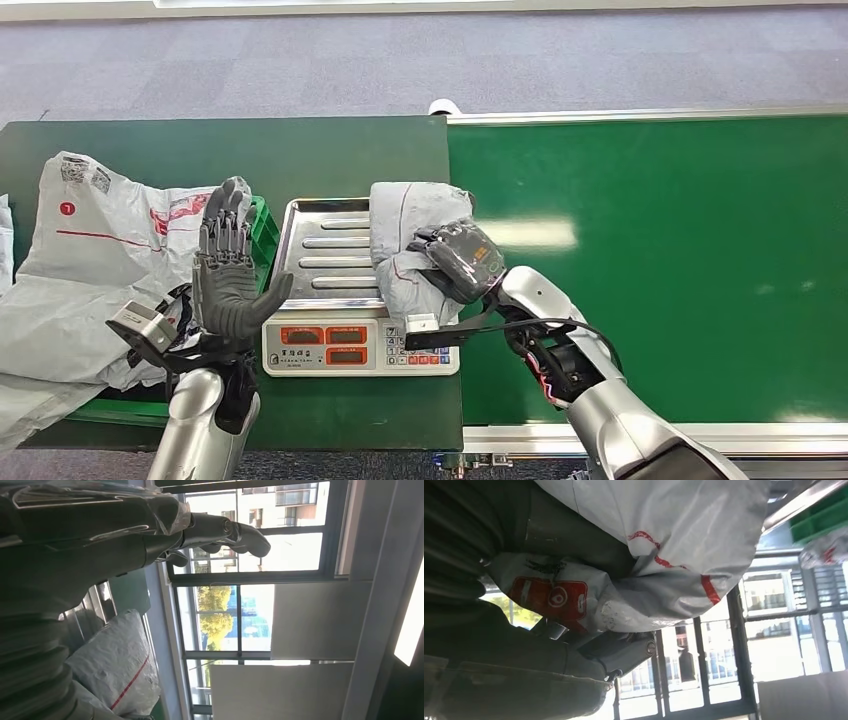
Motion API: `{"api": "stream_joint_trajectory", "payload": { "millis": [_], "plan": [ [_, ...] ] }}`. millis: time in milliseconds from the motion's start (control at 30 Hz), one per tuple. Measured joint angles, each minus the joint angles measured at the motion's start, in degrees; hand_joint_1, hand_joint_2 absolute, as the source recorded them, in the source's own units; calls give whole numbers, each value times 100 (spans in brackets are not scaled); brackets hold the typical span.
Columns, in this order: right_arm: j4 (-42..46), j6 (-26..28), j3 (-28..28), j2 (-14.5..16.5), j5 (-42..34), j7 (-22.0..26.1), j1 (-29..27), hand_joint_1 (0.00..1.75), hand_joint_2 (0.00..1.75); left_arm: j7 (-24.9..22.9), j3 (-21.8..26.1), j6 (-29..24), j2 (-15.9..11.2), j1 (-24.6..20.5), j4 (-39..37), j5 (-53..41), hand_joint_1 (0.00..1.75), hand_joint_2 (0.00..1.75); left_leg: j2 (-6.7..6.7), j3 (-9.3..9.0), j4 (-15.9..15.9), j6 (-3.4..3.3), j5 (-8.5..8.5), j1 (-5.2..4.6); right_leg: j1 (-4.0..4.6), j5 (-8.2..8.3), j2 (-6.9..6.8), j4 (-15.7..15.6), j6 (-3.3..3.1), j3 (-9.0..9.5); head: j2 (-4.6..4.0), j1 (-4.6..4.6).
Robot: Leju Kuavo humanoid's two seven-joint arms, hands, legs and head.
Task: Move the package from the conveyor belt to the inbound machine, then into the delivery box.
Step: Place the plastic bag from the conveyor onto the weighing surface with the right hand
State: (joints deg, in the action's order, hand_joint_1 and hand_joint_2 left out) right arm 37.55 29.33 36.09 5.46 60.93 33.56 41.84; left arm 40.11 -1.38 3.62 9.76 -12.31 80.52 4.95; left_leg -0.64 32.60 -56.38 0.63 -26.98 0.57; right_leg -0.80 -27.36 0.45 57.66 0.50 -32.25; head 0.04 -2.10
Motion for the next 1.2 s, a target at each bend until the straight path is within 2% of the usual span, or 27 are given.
{"api": "stream_joint_trajectory", "payload": {
  "millis": [133,267,367,400,500,533,600,667,767,833,967,1200],
  "plan": [
    [-264,160,251,80,-363,47,65,168,175,0,1,-14,-16,3,-48,36,0,175,1,-3,0,0,0,0,0,0,1,0,0,2,-1,1],
    [-317,186,282,109,-1018,349,74,168,175,0,9,-21,-43,33,-55,53,0,175,1,-2,0,0,0,0,0,0,1,0,0,2,0,0],
    [-317,186,284,110,-1094,396,74,168,175,0,16,-21,-57,39,-55,54,0,175,0,-1,0,0,0,0,0,0,0,0,0,2,0,0],
    [-317,186,284,111,-1099,399,74,158,175,0,20,-21,-60,40,-55,54,0,175,0,-1,0,0,0,0,0,0,0,0,0,1,0,1],
    [-317,186,284,111,-1132,408,73,35,175,0,30,-26,-65,41,-55,54,0,175,0,-1,0,0,0,0,0,0,0,0,0,1,0,1],
    [-315,182,280,112,-1197,428,69,3,175,0,33,-36,-66,42,-55,54,0,175,0,-1,0,0,0,0,0,0,0,0,0,1,0,1],
    [-230,132,243,115,-1592,504,19,0,175,0,38,-68,-66,50,-55,62,0,175,0,-1,0,0,0,0,0,0,0,0,0,1,0,1],
    [66,47,161,115,-2348,576,-115,0,175,0,45,-96,-65,72,-55,83,0,175,0,-1,0,0,0,0,0,0,0,0,0,1,0,1],
    [839,-109,-10,102,-3668,613,-450,0,175,0,56,-80,-63,131,-55,161,0,175,0,-1,0,0,0,0,0,-1,0,0,0,-1,0,0],
    [1356,-193,-116,92,-4278,618,-693,0,175,-1,55,-66,-59,163,-55,191,0,175,0,1,0,1,-1,0,0,-1,0,0,0,-3,0,1],
    [2211,-352,-296,72,-5011,626,-1125,0,175,-22,9,-68,-48,213,-55,152,0,175,0,3,0,1,-3,0,-1,-2,0,-1,0,-5,0,1],
    [3036,-721,-728,51,-5964,631,-1724,0,175,-77,-110,-25,-33,305,-54,80,0,175,-1,2,0,1,-3,0,-1,-2,-1,-1,0,-3,0,0]
  ]
}}
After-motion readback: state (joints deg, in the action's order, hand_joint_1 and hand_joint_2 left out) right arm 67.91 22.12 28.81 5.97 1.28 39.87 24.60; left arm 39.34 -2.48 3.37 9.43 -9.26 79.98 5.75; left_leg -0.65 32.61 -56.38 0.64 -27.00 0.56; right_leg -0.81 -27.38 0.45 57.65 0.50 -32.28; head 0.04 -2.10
